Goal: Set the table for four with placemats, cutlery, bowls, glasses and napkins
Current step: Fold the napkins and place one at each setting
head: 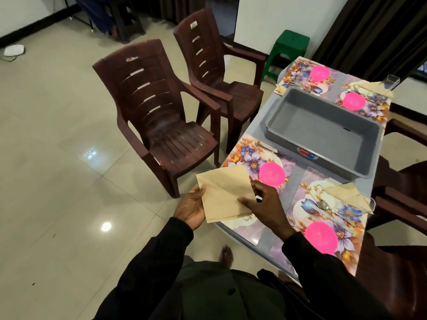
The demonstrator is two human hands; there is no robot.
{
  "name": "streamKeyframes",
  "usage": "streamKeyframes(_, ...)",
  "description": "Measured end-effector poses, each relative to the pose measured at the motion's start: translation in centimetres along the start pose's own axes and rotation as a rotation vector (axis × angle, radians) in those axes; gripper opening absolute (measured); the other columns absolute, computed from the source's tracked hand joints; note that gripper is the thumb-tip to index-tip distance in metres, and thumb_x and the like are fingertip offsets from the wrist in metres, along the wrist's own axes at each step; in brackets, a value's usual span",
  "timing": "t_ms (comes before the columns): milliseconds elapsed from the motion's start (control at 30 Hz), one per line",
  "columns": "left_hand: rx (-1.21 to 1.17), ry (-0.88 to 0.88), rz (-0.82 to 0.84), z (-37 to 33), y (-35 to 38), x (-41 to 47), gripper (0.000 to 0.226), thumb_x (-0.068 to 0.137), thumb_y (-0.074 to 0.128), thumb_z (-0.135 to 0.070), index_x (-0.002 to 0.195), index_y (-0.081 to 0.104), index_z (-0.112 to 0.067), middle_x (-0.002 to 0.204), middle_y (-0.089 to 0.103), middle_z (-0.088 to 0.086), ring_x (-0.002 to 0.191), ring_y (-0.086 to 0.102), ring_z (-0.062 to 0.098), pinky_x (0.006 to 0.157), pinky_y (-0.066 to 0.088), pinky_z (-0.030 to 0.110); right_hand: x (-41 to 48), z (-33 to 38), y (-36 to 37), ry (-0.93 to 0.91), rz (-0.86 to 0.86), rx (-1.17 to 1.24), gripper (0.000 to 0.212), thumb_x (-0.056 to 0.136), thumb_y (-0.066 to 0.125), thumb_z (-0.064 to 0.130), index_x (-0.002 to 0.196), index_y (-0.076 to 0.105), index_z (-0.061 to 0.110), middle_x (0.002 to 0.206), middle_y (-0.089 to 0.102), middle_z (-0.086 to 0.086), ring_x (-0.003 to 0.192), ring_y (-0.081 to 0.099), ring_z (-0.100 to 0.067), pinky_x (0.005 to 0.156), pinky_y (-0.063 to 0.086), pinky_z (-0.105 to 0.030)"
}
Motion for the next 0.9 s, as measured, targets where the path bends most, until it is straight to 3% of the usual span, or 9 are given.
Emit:
streamKeyframes(233,-0.008,-0.060,0.022,-3.0,-0.4,1.8,0.043,0.105,0.044,-0.008,0.148,0.049,-0.008,0.120,0.071,0.017,0.101,0.074,0.028,0.076,0.062,0.045,-0.2,4.7,2.6,-0.266,-0.088,-0.158,0.018,0.089,0.074,0.003,0.105,0.070,0.008,0.108,0.059,0.007,0.098,0.057,-0.006,0.075,0.049,-0.015)
streamKeyframes(300,-0.016,-0.111,0.064,-3.9,-0.4,2.0,0.042,0.107,0.045,-0.022,0.148,0.050,-0.010,0.132,0.066,0.017,0.116,0.068,0.030,0.094,0.057,0.049,-0.7,6.2,4.1,-0.351,-0.105,-0.300,0.029,0.086,0.066,-0.010,0.105,0.072,0.011,0.116,0.057,0.004,0.106,0.056,-0.010,0.083,0.051,-0.020)
streamKeyframes(400,0.015,-0.211,0.168,-5.0,0.0,1.9,0.060,0.101,0.050,-0.053,0.146,0.052,-0.013,0.145,0.056,0.019,0.134,0.053,0.040,0.119,0.032,0.057,-1.3,7.3,6.1,-0.400,-0.109,-0.476,0.040,0.082,0.063,-0.003,0.113,0.075,0.020,0.131,0.057,-0.004,0.119,0.051,-0.018,0.097,0.049,-0.028)
streamKeyframes(467,0.080,-0.272,0.225,-5.5,0.6,1.6,0.065,0.097,0.055,-0.058,0.144,0.052,-0.014,0.144,0.057,0.019,0.132,0.054,0.041,0.118,0.031,0.059,-1.9,7.8,7.7,-0.439,-0.085,-0.541,0.034,0.086,0.062,0.009,0.115,0.075,0.023,0.137,0.056,-0.006,0.125,0.049,-0.024,0.103,0.047,-0.036)
streamKeyframes(533,0.190,-0.281,0.287,-6.1,1.2,1.6,0.055,0.097,0.060,-0.041,0.145,0.049,-0.017,0.141,0.060,0.015,0.128,0.059,0.037,0.111,0.040,0.058,-2.2,7.6,8.9,-0.411,-0.051,-0.520,0.035,0.087,0.056,0.018,0.116,0.075,0.025,0.145,0.053,-0.003,0.133,0.046,-0.026,0.108,0.043,-0.041)
streamKeyframes(633,0.275,-0.290,0.342,-6.9,1.2,1.6,0.061,0.093,0.055,0.001,0.149,0.044,-0.017,0.142,0.061,0.010,0.129,0.059,0.033,0.104,0.045,0.054,-3.0,8.3,9.3,-0.353,-0.125,-0.417,0.036,0.086,0.059,0.022,0.120,0.073,0.024,0.148,0.051,0.001,0.139,0.043,-0.020,0.113,0.039,-0.038)
streamKeyframes(733,0.210,-0.328,0.398,-7.4,0.7,1.8,0.073,0.087,0.040,0.022,0.150,0.041,-0.014,0.144,0.058,0.013,0.131,0.057,0.032,0.115,0.036,0.053,-3.6,8.5,9.8,-0.290,-0.175,-0.205,0.053,0.077,0.063,0.011,0.130,0.066,0.016,0.145,0.055,0.001,0.137,0.047,-0.017,0.111,0.042,-0.032)
streamKeyframes(833,0.228,-0.323,0.434,-7.9,-0.1,2.0,0.078,0.084,0.033,0.027,0.149,0.042,-0.015,0.145,0.058,0.012,0.133,0.056,0.031,0.119,0.030,0.054,-3.6,3.6,10.9,0.035,-0.209,0.272,0.054,0.082,0.065,0.030,0.134,0.062,0.016,0.135,0.063,-0.002,0.127,0.058,-0.019,0.098,0.053,-0.030)
streamKeyframes(900,0.263,-0.327,0.443,-7.8,-0.8,2.0,0.079,0.084,0.030,0.029,0.148,0.044,-0.016,0.145,0.058,0.010,0.131,0.058,0.030,0.116,0.034,0.053,-3.9,-0.7,12.7,0.329,-0.252,0.577,0.040,0.091,0.071,0.029,0.128,0.066,0.014,0.130,0.066,-0.010,0.122,0.062,-0.028,0.092,0.058,-0.041)
Point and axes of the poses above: each hand's wrist, its own x-axis towards the middle knuckle, its own y-axis out of the palm, z = x × y, the point moved 10 cm from there along x, towards the middle knuckle
